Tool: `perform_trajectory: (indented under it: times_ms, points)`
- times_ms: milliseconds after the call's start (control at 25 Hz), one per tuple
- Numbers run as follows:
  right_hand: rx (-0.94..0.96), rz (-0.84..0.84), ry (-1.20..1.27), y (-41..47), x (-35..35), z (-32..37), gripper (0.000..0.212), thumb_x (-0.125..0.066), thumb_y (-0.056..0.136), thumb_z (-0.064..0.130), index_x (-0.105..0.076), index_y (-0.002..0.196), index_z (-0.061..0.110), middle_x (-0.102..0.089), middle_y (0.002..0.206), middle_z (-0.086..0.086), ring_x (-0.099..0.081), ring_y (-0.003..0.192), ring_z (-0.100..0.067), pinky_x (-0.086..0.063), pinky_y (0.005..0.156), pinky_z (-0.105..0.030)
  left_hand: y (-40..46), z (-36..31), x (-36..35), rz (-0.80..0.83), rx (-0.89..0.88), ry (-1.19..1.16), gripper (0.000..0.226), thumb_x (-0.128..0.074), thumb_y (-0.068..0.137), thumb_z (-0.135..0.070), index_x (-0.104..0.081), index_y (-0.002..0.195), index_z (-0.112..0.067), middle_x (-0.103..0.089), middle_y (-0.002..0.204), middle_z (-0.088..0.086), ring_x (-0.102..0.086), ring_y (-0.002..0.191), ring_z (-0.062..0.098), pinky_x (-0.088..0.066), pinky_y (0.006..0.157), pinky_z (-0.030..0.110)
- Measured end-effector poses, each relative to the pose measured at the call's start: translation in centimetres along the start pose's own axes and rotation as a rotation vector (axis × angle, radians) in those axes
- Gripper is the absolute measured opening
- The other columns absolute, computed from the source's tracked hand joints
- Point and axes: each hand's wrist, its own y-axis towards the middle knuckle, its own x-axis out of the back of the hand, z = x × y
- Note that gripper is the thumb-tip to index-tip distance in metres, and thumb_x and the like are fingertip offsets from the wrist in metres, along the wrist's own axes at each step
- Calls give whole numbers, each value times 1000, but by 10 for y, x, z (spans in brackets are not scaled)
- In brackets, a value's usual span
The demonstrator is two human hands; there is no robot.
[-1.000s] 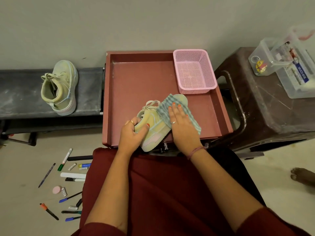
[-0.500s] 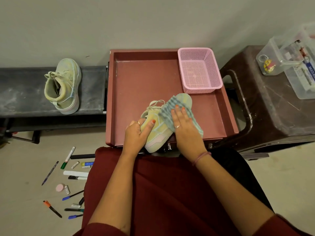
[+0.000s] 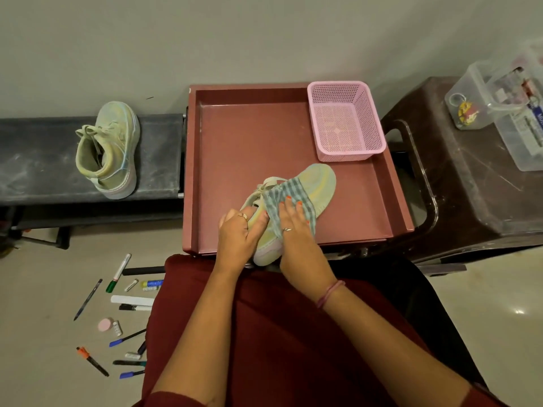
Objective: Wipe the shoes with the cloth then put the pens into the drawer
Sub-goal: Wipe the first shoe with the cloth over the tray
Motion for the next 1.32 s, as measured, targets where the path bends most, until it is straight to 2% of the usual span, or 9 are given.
perform_trajectory:
  times_ms: [160, 360, 680, 800, 920, 1000, 1120, 1200, 1320]
  points:
    - [-129, -78, -279, 21, 14, -43, 77, -60, 72, -3, -31, 143, 0, -34, 149, -18, -31, 139, -32, -32, 109, -48, -2, -3, -3, 38, -75, 85, 36, -39, 92, -52, -39, 62, -32, -36, 55, -13, -37, 68, 8, -33, 85, 32]
    - [11, 55, 23, -13, -2, 7, 86, -41, 77, -14, 4, 147, 7, 7, 158, -9, 16, 144, -21, 3, 119, -36, 2, -5, -4, -59, -63, 55, 34, -30, 94, -45, -29, 61, -38, -33, 54, -17, -38, 66, 15, -35, 80, 38]
    - [-41, 12, -33, 23, 4, 7, 76, -44, 85, -1, -4, 149, 5, -1, 158, -11, 4, 147, -27, -3, 120, -41, 5, -5, -10, -83, -70, 18, 38, -28, 97, -42, -28, 59, -35, -34, 52, -13, -37, 58, 7, -35, 76, 38]
    - [106, -78, -176, -11, -4, -4, 64, -37, 82, 5, -27, 145, 0, -26, 153, -16, -24, 142, -28, -21, 115, -40, 8, -5, -8, -114, -78, 18, 38, -28, 96, -41, -30, 59, -32, -31, 53, -17, -34, 59, 10, -36, 72, 38]
    - [15, -93, -328, 22, 13, -55, 61, -23, 82, 10, -39, 141, 2, -43, 145, -15, -39, 135, -30, -40, 105, -48, 9, -3, -8, -106, -92, 7, 45, -32, 97, -47, -40, 56, -28, -29, 55, -15, -36, 58, 7, -37, 75, 37]
    - [-80, -113, -355, 49, 28, -77, 55, -31, 85, 5, -41, 139, 2, -44, 143, -17, -37, 135, -36, -39, 104, -54, 10, -2, -9, -108, -111, 32, 53, -34, 98, -49, -57, 65, -14, -31, 57, -16, -38, 61, 12, -40, 79, 41]
    - [-95, -125, -248, 41, 18, -57, 67, -50, 75, -9, -36, 141, -1, -37, 147, -19, -21, 141, -41, -23, 114, -51, 13, 0, -7, -127, -121, 43, 52, -32, 98, -50, -51, 63, -17, -30, 55, -17, -37, 60, 13, -41, 77, 41]
    - [2, -84, -183, 17, 8, -41, 73, -39, 71, -11, -33, 143, 0, -31, 150, -16, -16, 143, -37, -16, 117, -47, 15, 2, -4, -130, -109, 53, 44, -34, 98, -46, -40, 61, -23, -30, 54, -15, -37, 60, 13, -42, 77, 42]
    - [76, -85, -346, 31, 27, -68, 63, -25, 77, 3, -44, 137, 5, -46, 142, -13, -36, 136, -32, -31, 109, -55, 14, 3, -3, -136, -138, 42, 43, -33, 98, -50, -39, 63, -27, -29, 53, -17, -38, 60, 13, -41, 75, 41]
